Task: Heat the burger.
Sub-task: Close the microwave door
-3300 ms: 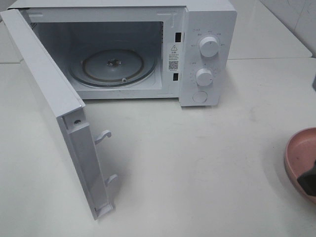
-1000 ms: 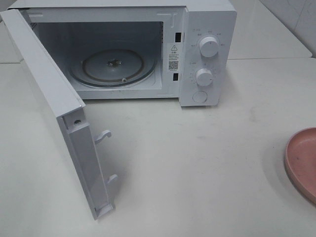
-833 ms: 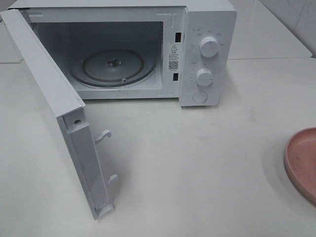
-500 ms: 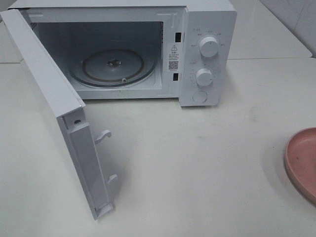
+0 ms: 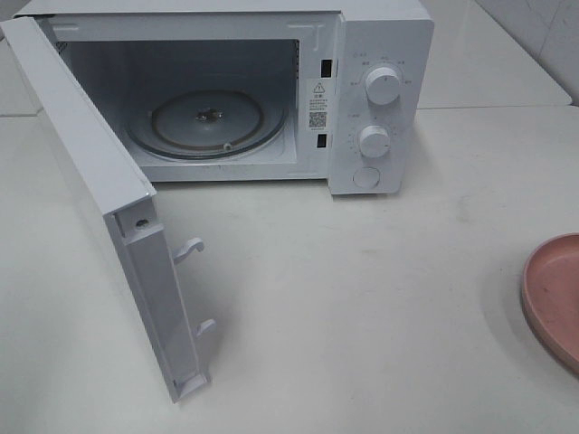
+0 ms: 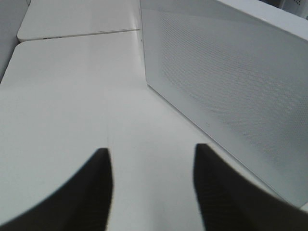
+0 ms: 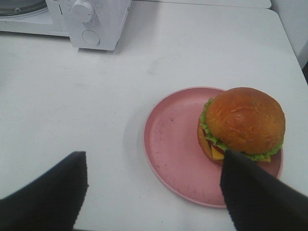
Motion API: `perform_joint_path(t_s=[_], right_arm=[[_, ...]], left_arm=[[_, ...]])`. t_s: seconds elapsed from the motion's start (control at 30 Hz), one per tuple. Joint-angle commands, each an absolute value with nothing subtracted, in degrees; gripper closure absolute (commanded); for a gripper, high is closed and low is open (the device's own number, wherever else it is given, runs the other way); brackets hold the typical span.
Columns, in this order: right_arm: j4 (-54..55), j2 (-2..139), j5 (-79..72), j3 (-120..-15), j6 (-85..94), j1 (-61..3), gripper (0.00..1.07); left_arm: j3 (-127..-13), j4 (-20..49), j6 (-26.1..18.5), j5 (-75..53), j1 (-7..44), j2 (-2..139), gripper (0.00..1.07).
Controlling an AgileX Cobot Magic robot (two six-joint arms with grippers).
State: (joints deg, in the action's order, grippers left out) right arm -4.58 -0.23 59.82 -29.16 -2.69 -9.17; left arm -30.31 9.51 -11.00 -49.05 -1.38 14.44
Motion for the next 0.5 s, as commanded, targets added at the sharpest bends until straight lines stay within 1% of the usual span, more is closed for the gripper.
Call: perform_joint_path(t_s=[0.03,0.1,0.13,0.2,0.23,0.27,0.33,0.37,0.4,0.43,0.47,0.5], right_arm=[[-4.87,-1.72,59.36,-28.99,-2.69,-8.77,0.31],[-4.87,-1.72,59.36,-28.99,-2.69,-8.77,0.31],[-4.87,-1.72,59.36,-28.99,-2.69,-8.77,0.31],[-4.87,-1.72,59.36,-28.99,-2.69,-8.77,0.31],[-4.87,-1.72,59.36,-28.99,-2.69,-8.77,0.31],[-4.87,-1.72,59.36,-28.99,-2.69,-8.77,0.31],[-4.87,-1.72,59.36,-28.99,-2.69,-8.77,0.31],[-4.87,-1.72,59.36,-28.99,-2.69,-8.77,0.31],[-4.87,-1.72,59.36,-28.99,-2.69,-8.77,0.31],[-4.87,-1.72,59.36,-28.99,-2.69,-8.77,0.31],[-4.87,-1.72,59.36,-28.99,-2.69,-8.77,0.31],[-4.87,-1.72,59.36,-28.99,-2.69,-8.77,0.31]], left_arm=[[-30.19,9.68,-11.17,-42.06,-1.43,19.77,1.07],[-30.02,9.68,-11.4,-40.45,-1.43,21.03,1.07],[-29.39,9.85,-11.4,-36.67,-1.43,23.26,1.07],[-28.88,10.2,-11.4,-34.89,-1.43,24.29,1.07],[-27.56,10.6,-11.52,-30.19,-1.43,26.81,1.07],[-27.56,10.6,-11.52,-30.19,-1.43,26.81,1.07],[-24.98,10.6,-13.18,-22.52,-1.43,30.19,1.07],[-24.98,10.6,-13.18,-22.52,-1.43,30.19,1.07],[-22.52,10.6,-15.36,-14.73,-1.43,32.43,1.07],[-22.52,10.6,-15.36,-14.73,-1.43,32.43,1.07],[-20.23,10.77,-16.96,-8.25,-1.43,34.49,1.07],[-19.42,10.89,-17.65,-5.61,-1.43,35.58,1.07]])
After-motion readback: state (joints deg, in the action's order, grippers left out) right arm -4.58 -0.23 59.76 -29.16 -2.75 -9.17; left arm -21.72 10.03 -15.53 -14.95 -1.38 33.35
